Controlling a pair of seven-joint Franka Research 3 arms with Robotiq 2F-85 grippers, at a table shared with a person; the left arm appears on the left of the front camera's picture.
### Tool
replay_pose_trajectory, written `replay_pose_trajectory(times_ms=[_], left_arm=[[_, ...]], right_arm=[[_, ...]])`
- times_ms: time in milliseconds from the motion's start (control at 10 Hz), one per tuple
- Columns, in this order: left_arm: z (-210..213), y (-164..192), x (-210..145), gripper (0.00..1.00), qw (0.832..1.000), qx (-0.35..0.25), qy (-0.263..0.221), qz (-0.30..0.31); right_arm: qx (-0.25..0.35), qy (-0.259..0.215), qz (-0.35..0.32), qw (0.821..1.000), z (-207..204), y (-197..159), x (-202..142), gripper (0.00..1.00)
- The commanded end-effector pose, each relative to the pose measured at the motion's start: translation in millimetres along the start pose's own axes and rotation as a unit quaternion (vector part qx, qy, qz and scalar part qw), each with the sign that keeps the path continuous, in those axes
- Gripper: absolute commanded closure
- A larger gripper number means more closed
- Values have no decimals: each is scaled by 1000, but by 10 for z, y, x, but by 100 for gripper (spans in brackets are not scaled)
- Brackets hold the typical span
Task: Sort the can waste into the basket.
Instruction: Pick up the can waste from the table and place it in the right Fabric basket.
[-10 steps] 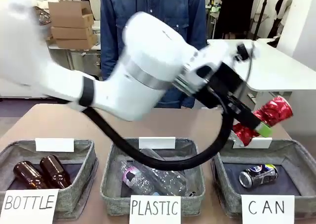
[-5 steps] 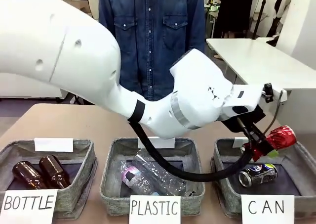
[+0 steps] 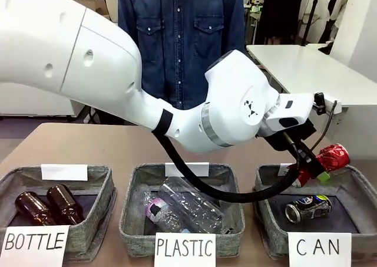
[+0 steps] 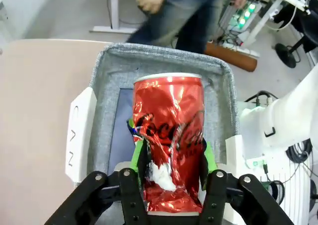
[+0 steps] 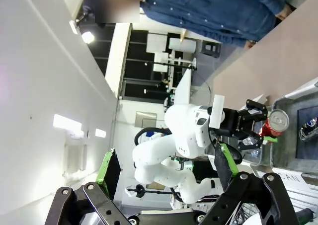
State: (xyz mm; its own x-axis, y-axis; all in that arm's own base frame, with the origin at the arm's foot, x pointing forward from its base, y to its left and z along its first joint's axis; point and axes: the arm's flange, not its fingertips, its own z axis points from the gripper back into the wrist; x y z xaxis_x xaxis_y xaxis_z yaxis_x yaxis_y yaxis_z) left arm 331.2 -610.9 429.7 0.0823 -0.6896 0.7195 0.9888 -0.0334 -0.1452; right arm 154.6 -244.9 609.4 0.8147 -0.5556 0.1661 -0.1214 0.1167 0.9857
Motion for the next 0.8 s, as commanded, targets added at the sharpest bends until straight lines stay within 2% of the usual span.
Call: replay_pose_trajectory(times_ms=[0,500,700], left_arm=[[34,-25,24,0,1000,-4,-3,4],[303,78,-17,0,1000,-2,-15,24],[929,242,-130,0,997,2,-7,73]], right_arm=[[7,2,9,1000,25,27,-10,0],[7,2,9,1000,25,27,-10,0],[0,0,0,1000,1,0,0,0]])
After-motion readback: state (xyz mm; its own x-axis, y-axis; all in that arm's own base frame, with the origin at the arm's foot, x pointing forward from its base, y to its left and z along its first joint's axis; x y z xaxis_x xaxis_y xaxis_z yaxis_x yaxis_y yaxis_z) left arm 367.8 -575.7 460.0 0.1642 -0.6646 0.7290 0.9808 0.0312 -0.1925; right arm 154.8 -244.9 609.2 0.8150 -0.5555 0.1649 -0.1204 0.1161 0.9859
